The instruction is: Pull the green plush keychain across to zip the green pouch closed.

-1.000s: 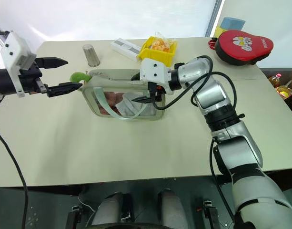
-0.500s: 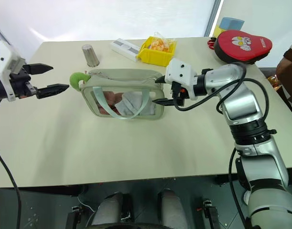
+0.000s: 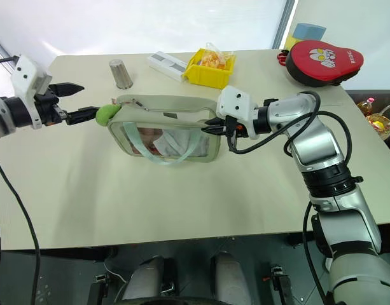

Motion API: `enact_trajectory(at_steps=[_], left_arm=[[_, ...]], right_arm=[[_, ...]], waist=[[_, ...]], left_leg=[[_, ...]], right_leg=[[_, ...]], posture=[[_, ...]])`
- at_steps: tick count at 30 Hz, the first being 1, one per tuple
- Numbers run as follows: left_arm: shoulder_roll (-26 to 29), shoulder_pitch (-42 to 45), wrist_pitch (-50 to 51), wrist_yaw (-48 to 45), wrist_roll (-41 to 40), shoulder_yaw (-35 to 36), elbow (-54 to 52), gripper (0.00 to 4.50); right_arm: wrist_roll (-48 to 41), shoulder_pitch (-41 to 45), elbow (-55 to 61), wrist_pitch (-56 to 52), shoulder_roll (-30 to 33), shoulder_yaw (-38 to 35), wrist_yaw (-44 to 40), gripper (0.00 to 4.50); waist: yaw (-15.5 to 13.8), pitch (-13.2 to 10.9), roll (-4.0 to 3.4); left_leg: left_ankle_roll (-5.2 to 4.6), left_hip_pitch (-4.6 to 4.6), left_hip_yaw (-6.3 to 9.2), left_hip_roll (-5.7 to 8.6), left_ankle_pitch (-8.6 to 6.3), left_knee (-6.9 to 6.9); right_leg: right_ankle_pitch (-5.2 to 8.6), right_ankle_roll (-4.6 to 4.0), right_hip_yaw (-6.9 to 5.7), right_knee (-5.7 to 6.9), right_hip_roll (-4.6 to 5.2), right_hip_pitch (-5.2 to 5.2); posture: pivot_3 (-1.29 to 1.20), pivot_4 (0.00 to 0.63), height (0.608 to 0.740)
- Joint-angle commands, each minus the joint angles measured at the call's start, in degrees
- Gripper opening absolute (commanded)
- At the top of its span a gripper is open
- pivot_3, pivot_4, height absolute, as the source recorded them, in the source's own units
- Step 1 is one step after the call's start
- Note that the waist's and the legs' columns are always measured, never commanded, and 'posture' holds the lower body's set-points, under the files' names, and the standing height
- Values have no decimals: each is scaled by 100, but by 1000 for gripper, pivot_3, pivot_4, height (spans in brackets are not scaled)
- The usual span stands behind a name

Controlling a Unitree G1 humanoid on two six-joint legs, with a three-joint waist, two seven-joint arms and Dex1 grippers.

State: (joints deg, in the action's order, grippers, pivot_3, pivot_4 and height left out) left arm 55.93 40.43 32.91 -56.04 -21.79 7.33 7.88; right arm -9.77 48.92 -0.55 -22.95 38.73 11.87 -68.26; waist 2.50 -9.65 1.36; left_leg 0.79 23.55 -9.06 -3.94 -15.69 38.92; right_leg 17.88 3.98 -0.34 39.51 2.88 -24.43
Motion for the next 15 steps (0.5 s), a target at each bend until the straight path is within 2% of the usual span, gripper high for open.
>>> enact_trajectory(at_steps=[1, 5, 7, 11, 15], left_arm=[[337, 334, -116, -102, 93, 195, 77, 4500], [511, 590, 21, -238, 35, 179, 49, 4500], [488, 560, 368, -298, -214, 179, -444, 4500], [392, 225, 925, -232, -530, 200, -1171, 4500], [315, -222, 860, -53, -391, 162, -1322, 4500]], right_arm=[[-23, 51, 121, 22, 20, -45, -4, 21], [12, 75, 42, 99, 14, -31, -3, 21], [44, 128, -39, 149, -26, -5, 10, 21], [93, 219, -184, 250, -85, 32, 9, 21], [113, 272, -248, 291, -128, 56, 20, 21]], waist=[[-3, 0, 0], [-8, 0, 0], [-8, 0, 0], [3, 0, 0], [12, 0, -1]], left_leg=[[0, 0, 0, 0, 0, 0], [0, 0, 0, 1, 0, 0], [0, 0, 0, 1, 0, 0], [0, 0, 1, 0, 0, 0], [0, -4, 1, -2, 0, -1]], right_leg=[[0, 0, 0, 0, 0, 0], [0, 0, 0, -1, 0, 0], [0, 0, 0, 0, 0, 0], [0, 0, 2, 1, 0, 1], [0, 0, 4, 3, -3, 1]], posture=[[0, 150, 740], [0, 150, 740], [0, 150, 740], [0, 150, 740], [0, 150, 740]])
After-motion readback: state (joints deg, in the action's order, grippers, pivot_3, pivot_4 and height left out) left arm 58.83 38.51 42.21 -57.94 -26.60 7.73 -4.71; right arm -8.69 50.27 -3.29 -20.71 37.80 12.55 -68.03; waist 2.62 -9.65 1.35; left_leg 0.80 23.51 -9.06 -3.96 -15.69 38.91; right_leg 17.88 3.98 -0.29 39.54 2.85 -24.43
